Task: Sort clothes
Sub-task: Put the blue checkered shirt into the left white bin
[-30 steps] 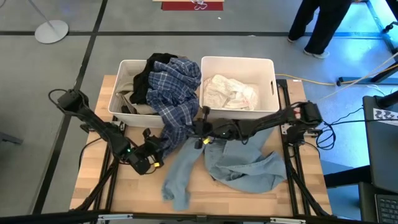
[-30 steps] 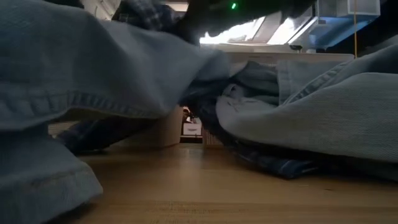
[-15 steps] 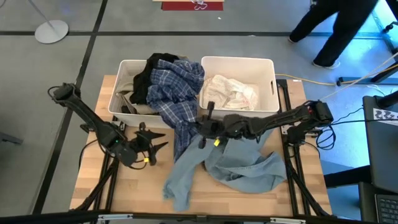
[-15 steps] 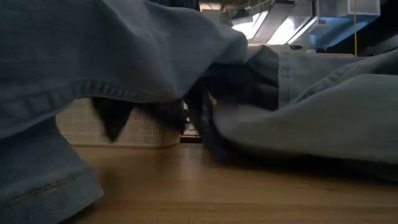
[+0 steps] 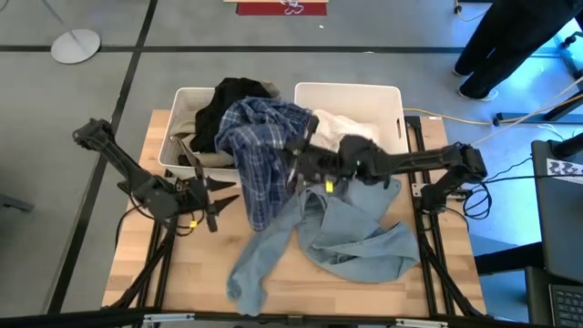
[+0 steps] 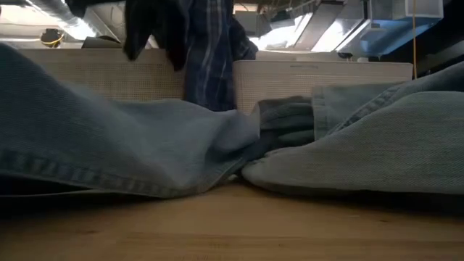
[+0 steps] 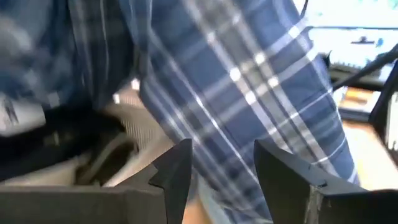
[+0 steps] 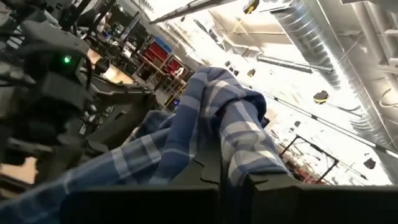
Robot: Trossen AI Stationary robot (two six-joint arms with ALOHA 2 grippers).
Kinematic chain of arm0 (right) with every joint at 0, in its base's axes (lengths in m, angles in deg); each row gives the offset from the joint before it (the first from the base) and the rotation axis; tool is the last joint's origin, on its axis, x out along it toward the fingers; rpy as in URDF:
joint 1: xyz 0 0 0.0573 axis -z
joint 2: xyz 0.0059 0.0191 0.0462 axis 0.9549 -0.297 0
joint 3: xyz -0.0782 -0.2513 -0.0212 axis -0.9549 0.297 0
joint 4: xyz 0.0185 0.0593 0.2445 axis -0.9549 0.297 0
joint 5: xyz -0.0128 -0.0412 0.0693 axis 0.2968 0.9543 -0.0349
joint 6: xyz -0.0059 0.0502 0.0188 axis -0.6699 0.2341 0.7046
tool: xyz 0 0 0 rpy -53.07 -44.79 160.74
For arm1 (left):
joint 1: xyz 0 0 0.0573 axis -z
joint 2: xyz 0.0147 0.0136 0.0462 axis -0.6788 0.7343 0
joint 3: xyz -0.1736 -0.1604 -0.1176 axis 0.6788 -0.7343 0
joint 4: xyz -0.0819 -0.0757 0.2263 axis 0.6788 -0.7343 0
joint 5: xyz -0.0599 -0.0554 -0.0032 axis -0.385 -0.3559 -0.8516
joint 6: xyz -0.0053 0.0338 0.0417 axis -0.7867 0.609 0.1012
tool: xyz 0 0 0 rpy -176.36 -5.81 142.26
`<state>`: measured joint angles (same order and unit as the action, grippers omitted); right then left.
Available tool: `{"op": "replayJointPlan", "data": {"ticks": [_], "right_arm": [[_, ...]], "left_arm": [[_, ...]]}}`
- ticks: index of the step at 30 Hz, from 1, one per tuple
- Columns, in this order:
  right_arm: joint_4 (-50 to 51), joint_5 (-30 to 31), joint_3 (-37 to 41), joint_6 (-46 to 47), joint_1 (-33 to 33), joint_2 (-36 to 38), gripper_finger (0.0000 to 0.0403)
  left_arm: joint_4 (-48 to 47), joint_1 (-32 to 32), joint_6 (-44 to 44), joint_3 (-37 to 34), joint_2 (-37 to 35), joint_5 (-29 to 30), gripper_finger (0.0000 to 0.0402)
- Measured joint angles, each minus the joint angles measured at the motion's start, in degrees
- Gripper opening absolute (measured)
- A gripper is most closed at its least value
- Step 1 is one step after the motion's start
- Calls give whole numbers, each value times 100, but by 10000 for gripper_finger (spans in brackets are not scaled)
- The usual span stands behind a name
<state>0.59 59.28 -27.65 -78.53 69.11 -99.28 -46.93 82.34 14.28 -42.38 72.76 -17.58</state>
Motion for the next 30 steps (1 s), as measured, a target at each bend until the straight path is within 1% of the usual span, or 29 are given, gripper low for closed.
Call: {"op": "replayJointPlan", "data": {"ticks": [6, 8, 10, 14, 17, 22, 25, 30], "right_arm": [[10, -712, -39, 328, 597, -2, 8], [46, -904, -39, 460, 753, -2, 8], [51, -1143, -39, 543, 872, -2, 9], [102, -1481, -39, 554, 1038, -2, 9], [355, -1582, -39, 620, 1133, -2, 9], [807, -1994, -39, 897, 1278, -8, 9], [913, -2090, -39, 969, 1270, -8, 9], [1151, -2479, -39, 966, 1261, -8, 9]], "left_arm": [[1102, -66, 1591, 0, -434, 193, 164], [1437, -207, 2112, 0, -537, 191, 164], [1830, -390, 2448, -1, -643, 195, 166], [2443, -805, 3249, 0, -802, 136, 188], [2460, -1086, 3446, 181, -852, -166, 215], [1982, -1503, 3558, 616, -608, -856, 252], [1946, -1809, 4035, 825, -311, -898, 262], [2023, -2404, 4764, 1127, 170, -991, 265]]}}
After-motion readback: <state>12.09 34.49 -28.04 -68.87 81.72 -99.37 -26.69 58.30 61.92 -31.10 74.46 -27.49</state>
